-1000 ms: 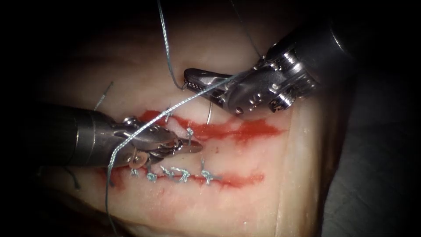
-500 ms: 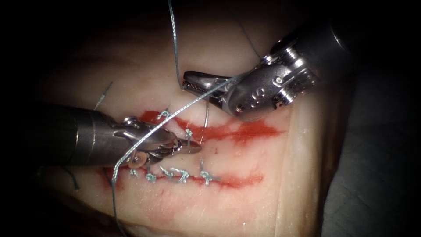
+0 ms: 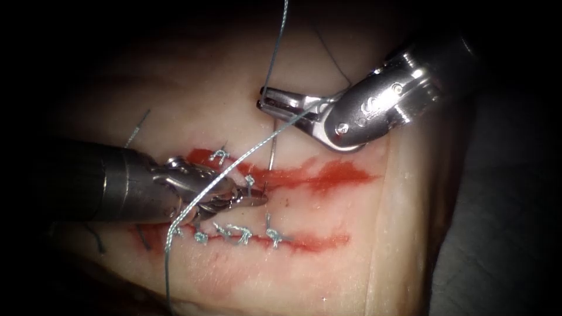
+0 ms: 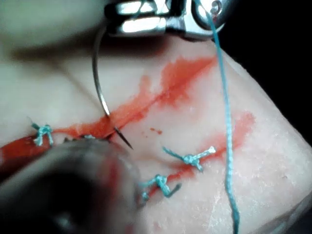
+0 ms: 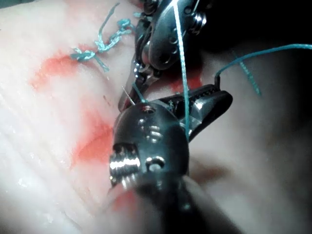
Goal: Wound Closure
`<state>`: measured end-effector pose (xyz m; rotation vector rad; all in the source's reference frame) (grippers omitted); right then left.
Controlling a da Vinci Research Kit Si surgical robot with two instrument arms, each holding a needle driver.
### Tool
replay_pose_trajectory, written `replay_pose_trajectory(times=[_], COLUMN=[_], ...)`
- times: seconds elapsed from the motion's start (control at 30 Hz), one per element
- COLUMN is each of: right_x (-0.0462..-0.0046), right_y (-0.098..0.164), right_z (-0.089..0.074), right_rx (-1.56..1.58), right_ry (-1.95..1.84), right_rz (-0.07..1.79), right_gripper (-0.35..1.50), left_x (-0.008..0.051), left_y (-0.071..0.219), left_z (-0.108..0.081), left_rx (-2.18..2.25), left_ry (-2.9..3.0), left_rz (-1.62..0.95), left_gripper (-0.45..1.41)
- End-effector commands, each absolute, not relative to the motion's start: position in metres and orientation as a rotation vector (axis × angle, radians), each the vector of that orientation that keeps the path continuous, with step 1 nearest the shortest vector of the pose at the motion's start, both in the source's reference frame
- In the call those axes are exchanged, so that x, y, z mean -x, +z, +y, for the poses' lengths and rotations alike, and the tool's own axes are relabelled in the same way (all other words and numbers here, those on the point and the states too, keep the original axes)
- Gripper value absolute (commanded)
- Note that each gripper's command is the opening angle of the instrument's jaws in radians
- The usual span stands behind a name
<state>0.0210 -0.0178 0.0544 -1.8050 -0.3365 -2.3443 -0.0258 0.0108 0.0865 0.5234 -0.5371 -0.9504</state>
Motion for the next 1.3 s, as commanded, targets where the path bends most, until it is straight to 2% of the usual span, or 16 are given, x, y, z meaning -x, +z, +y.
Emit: replay_pose_trajectory(times=[0.03, 0.2, 0.57, 0.6, 0.63, 0.67, 0.83, 1.0, 1.3], right_x=[-0.0217, -0.0212, -0.0207, -0.0207, -0.0206, -0.0205, -0.0201, -0.0194, -0.0180], right_y=[0.0554, 0.0563, 0.0565, 0.0565, 0.0565, 0.0565, 0.0567, 0.0575, 0.0602], right_z=[-0.0177, -0.0174, -0.0169, -0.0168, -0.0167, -0.0166, -0.0160, -0.0151, -0.0145], right_rx=[1.809, 1.863, 1.785, 1.780, 1.774, 1.763, 1.730, 1.708, 1.750], right_ry=[-2.350, -2.305, -2.314, -2.313, -2.313, -2.315, -2.286, -2.185, -2.053], right_rz=[-0.294, -0.137, -0.210, -0.213, -0.216, -0.220, -0.231, -0.118, 0.082], right_gripper=[-0.35, -0.35, -0.35, -0.35, -0.35, -0.35, -0.35, -0.35, -0.35], left_x=[0.0262, 0.0259, 0.0253, 0.0252, 0.0251, 0.0249, 0.0239, 0.0224, 0.0207], left_y=[0.0869, 0.0867, 0.0861, 0.0860, 0.0859, 0.0858, 0.0847, 0.0837, 0.0823], left_z=[0.0109, 0.0110, 0.0115, 0.0115, 0.0117, 0.0119, 0.0130, 0.0141, 0.0156], left_rx=[-0.522, -0.525, -0.536, -0.539, -0.545, -0.551, -0.578, -0.631, -0.689], left_ry=[-0.951, -0.942, -0.939, -0.938, -0.938, -0.938, -0.938, -0.939, -0.958], left_rz=[-0.538, -0.540, -0.546, -0.552, -0.564, -0.576, -0.625, -0.701, -0.734], left_gripper=[-0.45, -0.45, -0.45, -0.25, 0.07, 0.22, 0.54, 0.68, 0.64])
